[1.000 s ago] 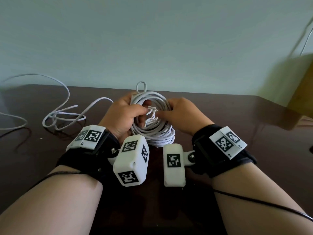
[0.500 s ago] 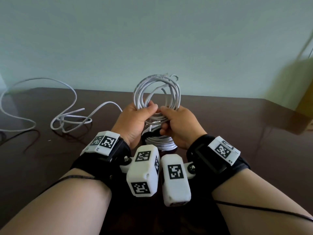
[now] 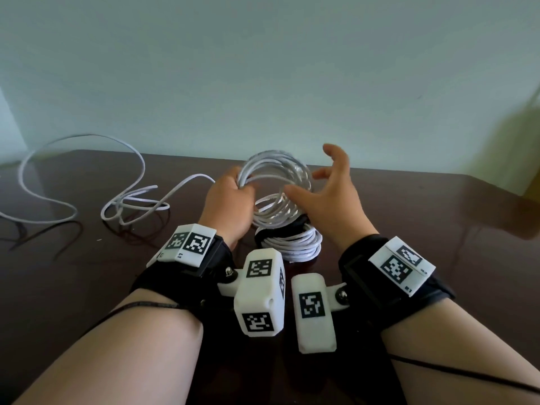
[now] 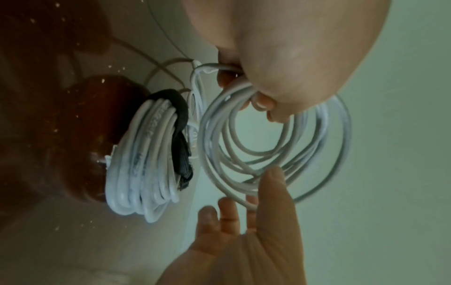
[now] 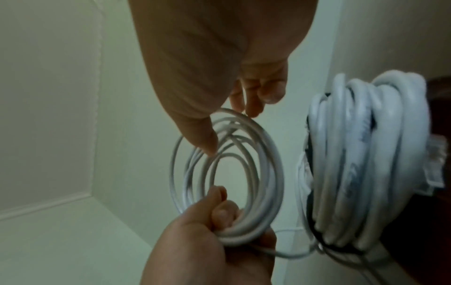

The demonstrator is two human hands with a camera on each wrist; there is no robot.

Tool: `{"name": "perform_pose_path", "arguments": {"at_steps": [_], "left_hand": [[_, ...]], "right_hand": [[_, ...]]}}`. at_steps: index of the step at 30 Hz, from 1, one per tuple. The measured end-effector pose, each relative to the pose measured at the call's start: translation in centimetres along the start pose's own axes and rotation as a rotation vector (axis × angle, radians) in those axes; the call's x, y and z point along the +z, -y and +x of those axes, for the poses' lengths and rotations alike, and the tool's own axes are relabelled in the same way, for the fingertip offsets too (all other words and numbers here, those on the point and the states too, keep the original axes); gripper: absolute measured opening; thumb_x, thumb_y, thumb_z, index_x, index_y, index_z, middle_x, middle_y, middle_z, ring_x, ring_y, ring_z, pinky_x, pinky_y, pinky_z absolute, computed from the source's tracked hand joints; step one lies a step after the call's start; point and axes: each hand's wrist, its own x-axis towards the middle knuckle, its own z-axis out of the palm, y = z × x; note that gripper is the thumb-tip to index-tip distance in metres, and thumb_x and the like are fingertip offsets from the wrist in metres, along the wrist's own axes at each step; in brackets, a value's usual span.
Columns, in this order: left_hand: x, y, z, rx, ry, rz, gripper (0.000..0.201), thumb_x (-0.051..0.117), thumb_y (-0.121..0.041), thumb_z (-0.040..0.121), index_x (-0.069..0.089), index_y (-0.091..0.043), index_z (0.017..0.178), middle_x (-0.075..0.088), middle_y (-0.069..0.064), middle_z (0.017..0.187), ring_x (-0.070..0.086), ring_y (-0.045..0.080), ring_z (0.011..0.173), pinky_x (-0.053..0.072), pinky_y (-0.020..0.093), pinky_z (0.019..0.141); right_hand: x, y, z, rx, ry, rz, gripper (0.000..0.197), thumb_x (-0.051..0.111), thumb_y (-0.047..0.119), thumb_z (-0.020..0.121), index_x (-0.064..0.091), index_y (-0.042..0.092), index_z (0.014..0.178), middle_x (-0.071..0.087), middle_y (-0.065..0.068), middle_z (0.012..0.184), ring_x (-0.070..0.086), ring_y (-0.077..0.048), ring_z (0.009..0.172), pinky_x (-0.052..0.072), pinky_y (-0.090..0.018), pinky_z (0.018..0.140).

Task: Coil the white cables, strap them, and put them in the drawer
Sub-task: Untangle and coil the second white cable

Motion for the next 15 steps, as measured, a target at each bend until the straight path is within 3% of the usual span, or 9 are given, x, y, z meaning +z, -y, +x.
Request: {"name": "perform_pose_path", "arguments": {"at_steps": [3, 6, 9, 11, 15], "left_hand": [[-0.46, -0.5, -0.26, 0.058, 0.13, 0.117, 0.018, 0.049, -0.014, 0.091, 0.065, -0.017, 0.099, 0.063, 0.003, 0.076, 0.056, 0.023, 0.068, 0.044, 0.031, 0.063], [-0.79, -0.88, -0.61, 0.094, 0.189, 0.091, 0.016, 0.055, -0.02, 0.09, 0.067, -0.023, 0.101, 0.07, 0.003, 0.086, 0.064, 0.022, 0.078, 0.05, 0.034, 0.076], [-0.94, -0.92, -0.71, 0.13, 0.212, 0.021, 0.016, 0.06, -0.017, 0.087, 0.068, -0.026, 0.097, 0.072, 0.0, 0.09, 0.066, 0.016, 0.086, 0.051, 0.031, 0.082], [-0.87, -0.82, -0.76, 0.173, 0.214, -0.04, 0.016, 0.064, -0.016, 0.084, 0.068, -0.029, 0.093, 0.073, -0.005, 0.085, 0.067, 0.012, 0.082, 0.052, 0.031, 0.082], [-0.49, -0.53, -0.67, 0.149, 0.113, -0.194, 0.01, 0.065, -0.023, 0.073, 0.065, -0.026, 0.082, 0.064, -0.013, 0.063, 0.059, 0.007, 0.06, 0.05, 0.026, 0.065]], "right_hand": [[-0.26, 0.04, 0.19, -0.132, 0.079, -0.234, 0.058, 0.069, 0.03, 0.08, 0.044, 0.026, 0.132, 0.049, 0.007, 0.113, 0.054, -0.01, 0.099, 0.039, -0.021, 0.08], [-0.28, 0.06, 0.28, -0.211, 0.1, -0.347, 0.026, 0.067, 0.027, 0.08, 0.06, 0.018, 0.104, 0.06, 0.001, 0.098, 0.057, -0.017, 0.089, 0.044, -0.026, 0.071], [-0.45, 0.29, 0.42, -0.253, 0.077, -0.366, 0.016, 0.067, 0.027, 0.08, 0.057, 0.016, 0.087, 0.059, 0.0, 0.082, 0.054, -0.015, 0.074, 0.04, -0.02, 0.061], [-0.4, 0.36, 0.58, -0.269, 0.073, -0.402, 0.016, 0.061, 0.025, 0.083, 0.05, 0.013, 0.08, 0.052, 0.001, 0.074, 0.047, -0.013, 0.066, 0.034, -0.016, 0.055], [0.02, 0.21, 0.79, -0.238, 0.042, -0.394, 0.028, 0.048, 0.017, 0.09, 0.033, 0.019, 0.067, 0.042, 0.003, 0.064, 0.035, -0.009, 0.055, 0.032, -0.015, 0.049]]}}
